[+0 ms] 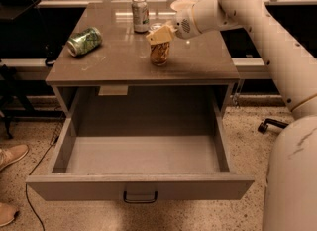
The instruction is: Pick orange can from top drawer and place on counter
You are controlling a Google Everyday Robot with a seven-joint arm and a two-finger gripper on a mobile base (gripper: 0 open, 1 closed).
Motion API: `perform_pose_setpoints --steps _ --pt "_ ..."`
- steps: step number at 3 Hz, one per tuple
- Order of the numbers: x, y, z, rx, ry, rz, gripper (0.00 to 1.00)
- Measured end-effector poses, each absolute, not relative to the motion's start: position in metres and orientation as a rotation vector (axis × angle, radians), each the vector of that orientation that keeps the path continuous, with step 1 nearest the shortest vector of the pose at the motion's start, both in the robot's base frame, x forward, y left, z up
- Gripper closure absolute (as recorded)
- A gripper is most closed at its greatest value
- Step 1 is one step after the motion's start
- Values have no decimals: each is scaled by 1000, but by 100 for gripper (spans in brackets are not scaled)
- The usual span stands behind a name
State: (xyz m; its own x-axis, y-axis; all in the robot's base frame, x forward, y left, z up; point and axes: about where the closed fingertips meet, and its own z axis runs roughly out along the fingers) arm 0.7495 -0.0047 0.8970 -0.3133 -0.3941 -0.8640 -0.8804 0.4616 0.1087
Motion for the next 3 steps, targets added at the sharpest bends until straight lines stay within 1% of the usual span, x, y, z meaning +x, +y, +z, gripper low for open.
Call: perform_pose_setpoints --steps 1,2,3 --pt "750 -7 893 -1060 1910 754 27" --pt "751 -9 892 -1057 1911 754 4" --pt "751 -10 893 -1059 1908 754 0"
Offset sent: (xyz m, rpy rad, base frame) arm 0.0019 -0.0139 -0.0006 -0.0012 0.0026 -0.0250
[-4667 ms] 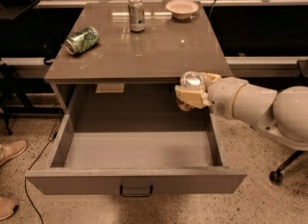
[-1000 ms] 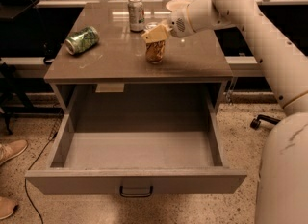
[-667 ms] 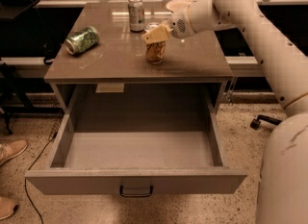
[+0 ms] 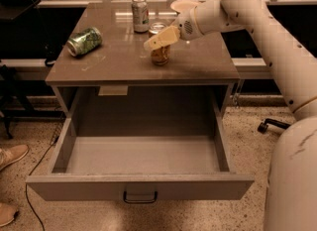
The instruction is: Pick orange can from top drawer and place on counter
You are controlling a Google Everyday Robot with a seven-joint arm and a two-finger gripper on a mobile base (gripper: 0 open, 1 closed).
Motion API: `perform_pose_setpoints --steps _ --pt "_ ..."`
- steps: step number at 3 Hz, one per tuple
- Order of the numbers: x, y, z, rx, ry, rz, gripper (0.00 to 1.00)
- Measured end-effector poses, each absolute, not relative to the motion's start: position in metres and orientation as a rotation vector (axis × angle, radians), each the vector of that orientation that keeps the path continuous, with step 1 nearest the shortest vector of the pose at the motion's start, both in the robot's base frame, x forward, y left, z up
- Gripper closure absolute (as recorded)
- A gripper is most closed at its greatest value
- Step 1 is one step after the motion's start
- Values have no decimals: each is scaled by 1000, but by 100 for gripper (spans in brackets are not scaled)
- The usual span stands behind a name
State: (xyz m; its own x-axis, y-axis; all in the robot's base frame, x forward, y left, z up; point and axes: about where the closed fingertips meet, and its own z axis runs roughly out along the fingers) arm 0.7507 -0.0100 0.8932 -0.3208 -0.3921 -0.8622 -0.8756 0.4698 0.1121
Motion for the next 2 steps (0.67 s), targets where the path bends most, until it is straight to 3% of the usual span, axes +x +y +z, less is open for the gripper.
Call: perform_pose_setpoints --steps 2 --pt "739 -68 928 -923 1829 676 0"
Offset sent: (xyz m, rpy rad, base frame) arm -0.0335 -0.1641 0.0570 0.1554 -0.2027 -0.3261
